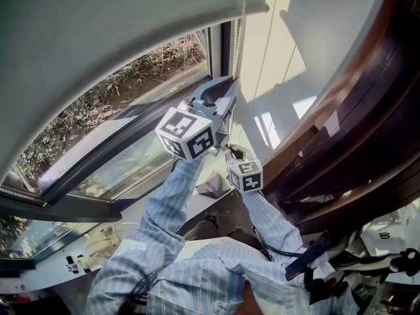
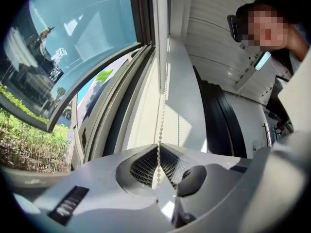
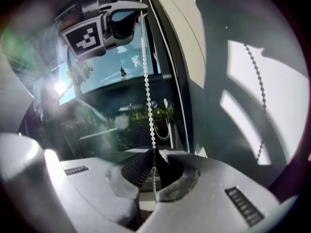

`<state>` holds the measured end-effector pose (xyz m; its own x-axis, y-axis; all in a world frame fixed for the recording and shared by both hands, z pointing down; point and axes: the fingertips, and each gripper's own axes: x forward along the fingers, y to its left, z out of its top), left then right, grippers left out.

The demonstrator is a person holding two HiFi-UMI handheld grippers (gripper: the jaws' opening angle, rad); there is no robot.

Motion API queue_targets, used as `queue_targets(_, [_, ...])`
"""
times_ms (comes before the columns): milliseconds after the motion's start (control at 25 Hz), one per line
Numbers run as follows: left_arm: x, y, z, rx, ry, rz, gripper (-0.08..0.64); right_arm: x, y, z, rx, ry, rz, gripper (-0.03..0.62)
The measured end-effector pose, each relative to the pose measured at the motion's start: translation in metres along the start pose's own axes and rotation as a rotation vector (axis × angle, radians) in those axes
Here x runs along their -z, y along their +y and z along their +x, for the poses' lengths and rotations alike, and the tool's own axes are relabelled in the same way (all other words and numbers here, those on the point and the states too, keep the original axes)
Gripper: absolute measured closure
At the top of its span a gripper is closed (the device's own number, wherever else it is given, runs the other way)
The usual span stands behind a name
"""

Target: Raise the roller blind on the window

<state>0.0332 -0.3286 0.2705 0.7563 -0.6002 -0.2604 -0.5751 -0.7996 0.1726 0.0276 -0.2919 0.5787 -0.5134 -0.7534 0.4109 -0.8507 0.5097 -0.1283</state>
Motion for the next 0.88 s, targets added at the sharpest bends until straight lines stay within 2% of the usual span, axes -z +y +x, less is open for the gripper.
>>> queue_targets(200, [0.116, 0.012, -0.027, -0.050, 0.202, -0.124, 0.546, 0.120, -0.012, 0.006, 0.031, 0.283, 0.045, 0.578])
queue_targets(280, [0.154, 0.008, -0.037, -0.060, 0.263, -0.149, 0.548, 0.159, -0.013, -0.001, 0.045, 0.389, 0.049, 0.578])
queue_targets(360, [0.177, 0.010, -0.047, -0.077, 0.288, -0.161, 0.546, 0.183, -0.010, -0.003, 0.036, 0.458, 0.028, 0.578])
queue_targets(480, [0.185, 0.015, -0.051, -0.073, 0.288, -0.195, 0.546, 0.186, -0.010, -0.004, -0.014, 0.468, -0.013, 0.577])
queue_targets(520, [0.185, 0.014, -0.051, -0.061, 0.297, -0.192, 0.546, 0.172, -0.012, -0.008, -0.027, 0.432, -0.012, 0.577])
queue_targets(600, [0.184, 0.011, -0.052, -0.045, 0.305, -0.188, 0.546, 0.113, -0.021, -0.022, -0.021, 0.269, 0.005, 0.568])
queue_targets(720, [0.182, 0.012, -0.057, -0.049, 0.279, -0.233, 0.546, -0.021, -0.027, -0.063, -0.038, -0.063, 0.026, 0.525])
queue_targets(800, [0.182, 0.013, -0.058, -0.052, 0.270, -0.239, 0.546, -0.117, -0.014, -0.096, -0.114, -0.258, -0.015, 0.512])
queue_targets(880, [0.182, 0.013, -0.057, -0.048, 0.276, -0.236, 0.546, -0.194, 0.002, -0.121, -0.197, -0.383, -0.086, 0.506])
